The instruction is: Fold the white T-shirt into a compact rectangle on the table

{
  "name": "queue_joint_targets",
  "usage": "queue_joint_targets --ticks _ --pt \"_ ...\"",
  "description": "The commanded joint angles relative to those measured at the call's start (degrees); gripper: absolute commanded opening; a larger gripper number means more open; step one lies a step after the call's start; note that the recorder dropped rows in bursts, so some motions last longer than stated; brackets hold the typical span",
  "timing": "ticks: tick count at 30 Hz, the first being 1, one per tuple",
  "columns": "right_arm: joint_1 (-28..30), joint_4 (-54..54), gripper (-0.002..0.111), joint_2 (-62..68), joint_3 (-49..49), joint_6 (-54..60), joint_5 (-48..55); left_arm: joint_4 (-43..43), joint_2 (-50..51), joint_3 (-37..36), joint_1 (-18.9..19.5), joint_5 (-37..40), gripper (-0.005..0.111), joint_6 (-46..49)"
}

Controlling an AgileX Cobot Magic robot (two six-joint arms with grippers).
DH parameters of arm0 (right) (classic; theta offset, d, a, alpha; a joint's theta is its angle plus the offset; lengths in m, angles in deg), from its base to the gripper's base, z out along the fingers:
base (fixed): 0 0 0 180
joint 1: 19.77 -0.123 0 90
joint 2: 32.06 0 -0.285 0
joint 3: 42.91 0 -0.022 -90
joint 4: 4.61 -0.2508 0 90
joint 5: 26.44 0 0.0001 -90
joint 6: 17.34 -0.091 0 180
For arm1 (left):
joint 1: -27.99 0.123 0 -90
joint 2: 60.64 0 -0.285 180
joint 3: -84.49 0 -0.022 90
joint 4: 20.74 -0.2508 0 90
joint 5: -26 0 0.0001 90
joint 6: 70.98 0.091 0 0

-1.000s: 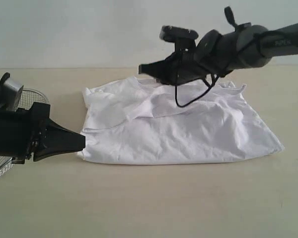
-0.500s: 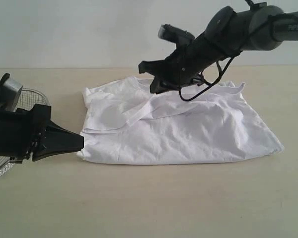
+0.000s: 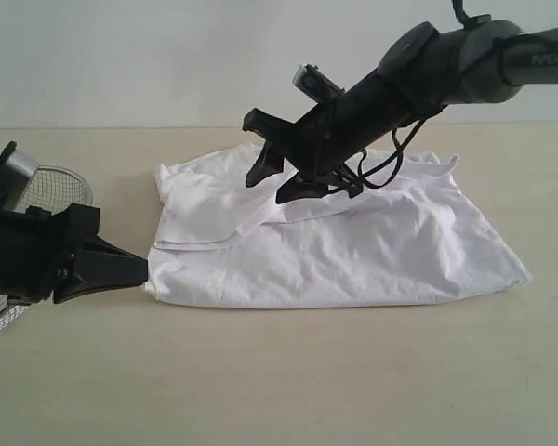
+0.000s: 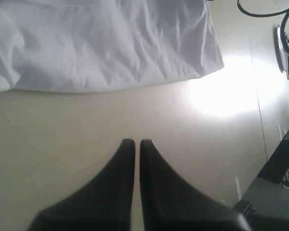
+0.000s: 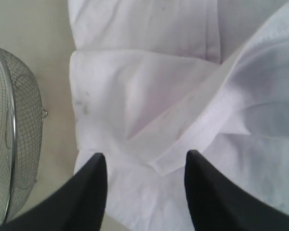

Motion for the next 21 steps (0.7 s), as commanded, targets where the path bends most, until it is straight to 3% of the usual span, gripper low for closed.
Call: queue_joint_targets --ticks 1,14,21 --pt "-1.83 -0.57 0.044 1.78 0.19 -0.24 2.29 -0.2 -0.33 -0.28 0.12 -0.84 0.005 0.35" --pt "-3.38 -1.22 0.044 2.29 4.23 -1.52 -1.44 -0.75 -0.33 -0.28 0.12 -0.37 0.005 0.35" --pt "-3.38 -6.38 0.044 2.37 5.86 5.22 -4.39 -0.63 -0.33 -0.28 0.12 -0.37 0.005 0.35"
